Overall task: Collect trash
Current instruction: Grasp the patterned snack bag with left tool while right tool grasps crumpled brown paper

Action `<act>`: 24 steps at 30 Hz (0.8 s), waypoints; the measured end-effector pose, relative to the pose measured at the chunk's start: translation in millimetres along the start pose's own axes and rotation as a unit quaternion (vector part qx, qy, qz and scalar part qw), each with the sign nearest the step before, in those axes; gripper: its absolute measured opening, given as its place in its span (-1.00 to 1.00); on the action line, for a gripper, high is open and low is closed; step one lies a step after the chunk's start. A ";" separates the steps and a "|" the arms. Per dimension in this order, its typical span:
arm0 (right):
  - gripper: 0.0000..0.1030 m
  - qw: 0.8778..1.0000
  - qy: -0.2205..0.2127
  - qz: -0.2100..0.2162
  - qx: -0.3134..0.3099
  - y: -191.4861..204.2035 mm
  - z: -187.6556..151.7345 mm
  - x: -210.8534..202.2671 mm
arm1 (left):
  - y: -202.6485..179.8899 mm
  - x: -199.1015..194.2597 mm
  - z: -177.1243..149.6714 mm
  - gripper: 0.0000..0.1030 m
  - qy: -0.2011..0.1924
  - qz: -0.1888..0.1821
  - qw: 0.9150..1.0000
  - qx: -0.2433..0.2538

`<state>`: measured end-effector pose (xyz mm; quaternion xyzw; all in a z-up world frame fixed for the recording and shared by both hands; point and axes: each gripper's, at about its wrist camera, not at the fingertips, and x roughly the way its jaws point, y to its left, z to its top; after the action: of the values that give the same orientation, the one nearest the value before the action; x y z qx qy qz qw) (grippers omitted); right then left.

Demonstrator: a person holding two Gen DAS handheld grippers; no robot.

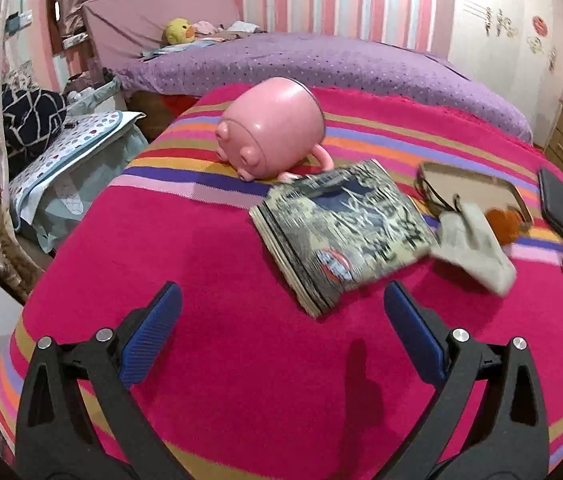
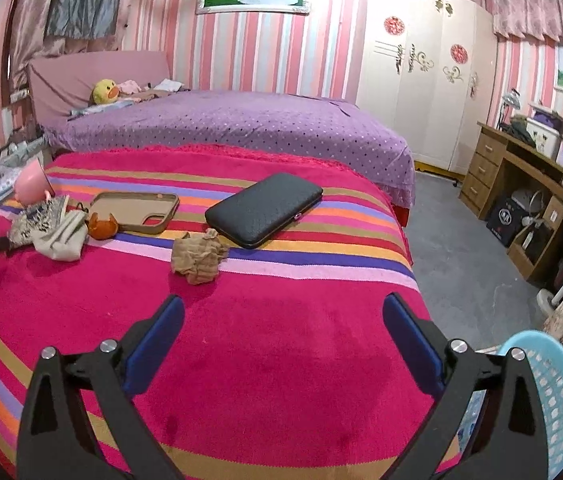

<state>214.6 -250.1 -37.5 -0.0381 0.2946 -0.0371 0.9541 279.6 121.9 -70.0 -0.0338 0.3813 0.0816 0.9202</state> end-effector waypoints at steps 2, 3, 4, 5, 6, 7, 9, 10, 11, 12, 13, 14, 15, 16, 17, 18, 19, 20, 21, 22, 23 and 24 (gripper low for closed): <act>0.89 1.000 0.008 0.006 0.000 2.3 -0.1 5.7 | 3.8 2.8 4.9 0.89 -0.002 -0.012 1.000 -0.017; 0.89 1.000 0.010 0.009 0.002 3.3 -0.7 7.6 | 5.4 5.0 7.0 0.89 -0.002 -0.015 1.000 -0.026; 0.89 1.000 0.012 0.013 0.003 4.0 -0.9 9.5 | 6.3 7.0 8.6 0.89 0.000 -0.017 0.999 -0.032; 0.89 1.000 0.014 0.016 0.004 5.1 -0.7 11.2 | 6.1 10.3 10.4 0.89 0.003 -0.018 0.999 -0.037; 0.89 1.000 0.016 0.018 0.005 6.7 -0.7 12.9 | 4.6 12.6 11.2 0.88 0.005 -0.019 0.999 -0.038; 0.89 1.000 0.017 0.019 0.005 8.9 -1.1 14.7 | 2.4 15.9 12.5 0.87 0.009 -0.022 0.999 -0.037; 0.89 0.999 0.021 0.024 0.001 12.3 -0.8 18.6 | -4.1 22.7 13.3 0.86 0.021 -0.019 0.999 -0.028; 0.89 0.999 0.023 0.023 -0.003 13.6 -0.8 20.4 | -6.1 25.9 13.7 0.83 0.027 -0.020 0.999 -0.021; 0.89 0.999 0.026 0.020 -0.006 14.0 -0.7 22.4 | -8.7 27.6 12.9 0.75 0.031 -0.021 0.999 -0.014; 0.89 0.999 0.028 0.022 -0.004 14.2 -0.2 24.1 | -11.0 28.2 12.5 0.69 0.032 -0.019 0.999 -0.008; 0.89 0.999 0.031 0.028 0.001 13.4 0.4 25.1 | -12.4 27.5 12.6 0.62 0.031 -0.021 0.999 -0.004; 0.89 0.999 0.034 0.035 0.007 12.9 1.6 26.8 | -13.5 26.5 12.1 0.45 0.029 -0.026 0.999 -0.001; 0.89 0.998 0.036 0.041 0.013 13.0 3.9 28.7 | -14.9 25.7 11.7 0.27 0.028 -0.033 0.999 0.003; 0.89 0.998 0.037 0.044 0.015 13.3 6.3 30.4 | -16.7 24.8 11.3 0.17 0.028 -0.037 0.999 0.006; 0.89 0.998 0.039 0.045 0.016 14.4 9.1 32.2 | -17.5 23.6 10.9 0.00 0.026 -0.038 0.999 0.008; 0.89 0.998 0.039 0.048 0.015 16.3 12.4 34.1 | -17.8 22.0 10.7 -0.17 0.024 -0.039 0.999 0.009; 0.89 0.998 0.039 0.050 0.013 18.7 15.0 36.2 | -16.0 20.8 10.6 -0.28 0.022 -0.046 0.999 0.008; 0.89 0.998 0.040 0.052 0.012 21.2 16.8 39.0 | -14.7 19.1 10.4 -0.43 0.019 -0.052 0.998 0.007; 0.89 0.998 0.041 0.054 0.012 23.6 17.4 41.7 | -12.6 16.8 10.3 -0.57 0.017 -0.056 0.998 0.004; 0.89 0.997 0.045 0.056 0.010 27.1 17.2 45.7 | -9.5 14.9 10.1 -0.58 0.015 -0.058 0.998 0.001; 0.89 0.997 0.047 0.058 0.007 29.5 16.2 48.5 | -6.2 13.1 10.2 -0.61 0.014 -0.060 0.998 -0.003; 0.89 0.997 0.049 0.058 0.002 33.4 14.1 51.8 | -1.4 8.6 10.7 -0.63 0.009 -0.060 0.998 -0.009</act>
<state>266.8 -221.0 -58.0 -0.0167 0.3423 0.0160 0.9393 293.2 122.8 -68.5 -0.0661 0.3863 0.0295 0.9195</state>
